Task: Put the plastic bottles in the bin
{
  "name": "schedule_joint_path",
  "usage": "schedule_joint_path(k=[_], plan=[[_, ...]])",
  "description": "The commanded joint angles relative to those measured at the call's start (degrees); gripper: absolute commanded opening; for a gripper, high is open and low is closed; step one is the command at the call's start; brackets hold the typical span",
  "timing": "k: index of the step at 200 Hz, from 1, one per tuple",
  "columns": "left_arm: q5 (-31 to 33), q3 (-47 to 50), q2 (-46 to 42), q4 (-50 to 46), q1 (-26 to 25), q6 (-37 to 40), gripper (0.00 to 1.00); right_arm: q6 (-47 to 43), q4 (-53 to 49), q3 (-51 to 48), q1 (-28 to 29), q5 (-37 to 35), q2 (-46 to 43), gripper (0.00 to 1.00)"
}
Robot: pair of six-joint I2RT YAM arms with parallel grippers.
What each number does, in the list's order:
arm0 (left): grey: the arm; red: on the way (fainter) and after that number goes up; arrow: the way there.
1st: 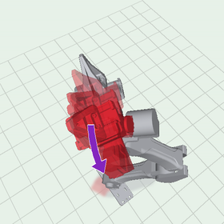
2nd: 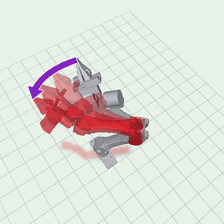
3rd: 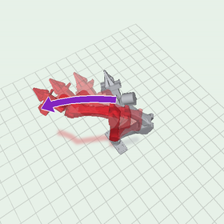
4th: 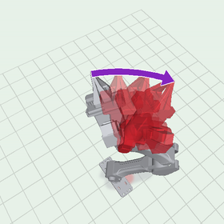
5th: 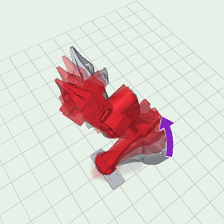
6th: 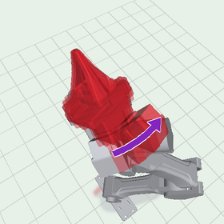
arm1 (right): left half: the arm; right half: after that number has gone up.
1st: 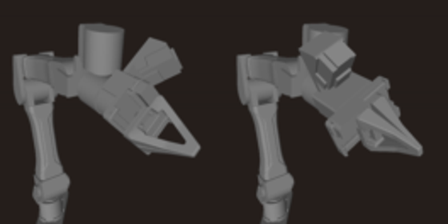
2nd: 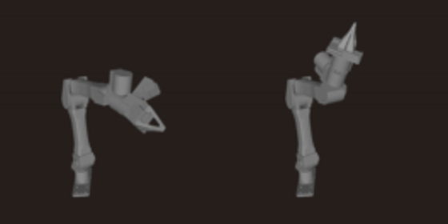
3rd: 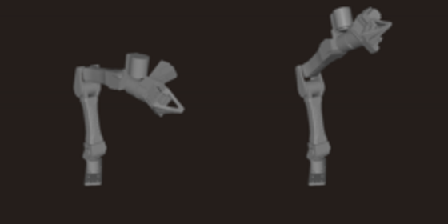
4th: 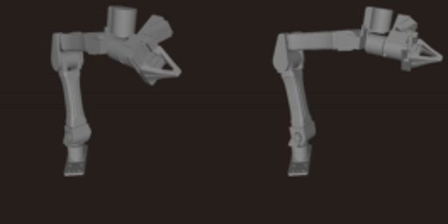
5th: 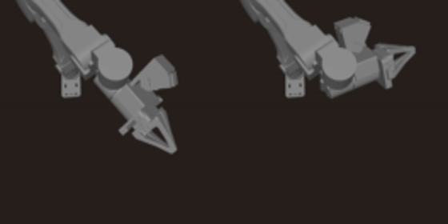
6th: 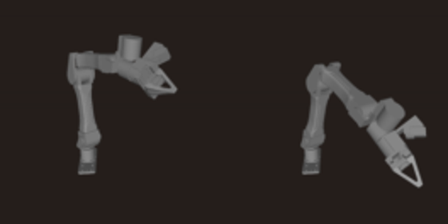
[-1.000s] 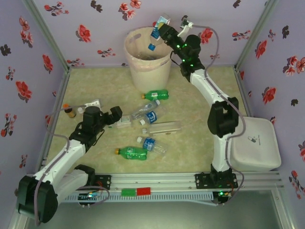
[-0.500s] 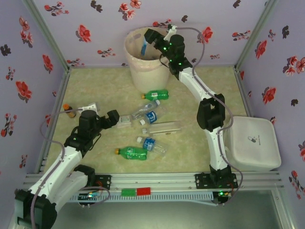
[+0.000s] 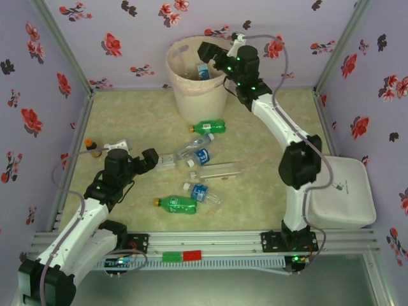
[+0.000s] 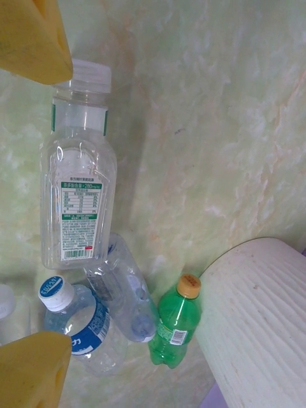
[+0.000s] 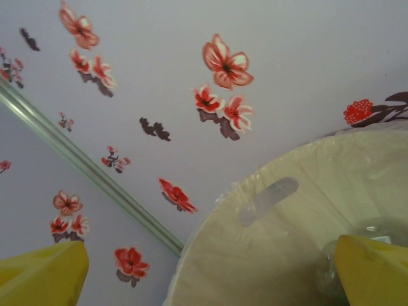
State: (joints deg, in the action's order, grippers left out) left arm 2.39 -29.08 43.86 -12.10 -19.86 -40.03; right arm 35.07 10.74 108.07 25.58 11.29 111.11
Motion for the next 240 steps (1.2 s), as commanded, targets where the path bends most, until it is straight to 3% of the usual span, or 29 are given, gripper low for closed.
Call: schedule_joint_path(k=[1,51,96,130,163,240], plan=[[0.0,-0.2,-0.3,1.0,0.5,-5.7,1.00,-5.3,-1.1,-8.5,1.1,-2.1,-9.9,1.00],[1.3,0.9,4.1,3.4,-0.2,-19.6,1.00,-11.9,-11.5,-30.0,4.8,-8.8,-27.8,1.00],[13.6,0.9,7.1,1.6,-7.9,-32.4,0.99,-11.8,-20.8,-42.8,8.6,-19.5,-37.7,1.00],[20.8,-0.1,10.9,-2.5,-12.3,-45.0,1.00,-9.8,-22.1,-50.5,9.1,-21.7,-40.7,1.00],[21.1,-3.0,17.0,-7.0,-13.3,-55.5,1.00,-8.3,-22.1,-55.5,9.4,-23.0,-41.0,1.00],[20.8,-13.6,33.4,-10.3,-14.2,-64.3,0.99,-9.6,-20.6,-61.0,9.9,-25.1,-43.7,1.00]])
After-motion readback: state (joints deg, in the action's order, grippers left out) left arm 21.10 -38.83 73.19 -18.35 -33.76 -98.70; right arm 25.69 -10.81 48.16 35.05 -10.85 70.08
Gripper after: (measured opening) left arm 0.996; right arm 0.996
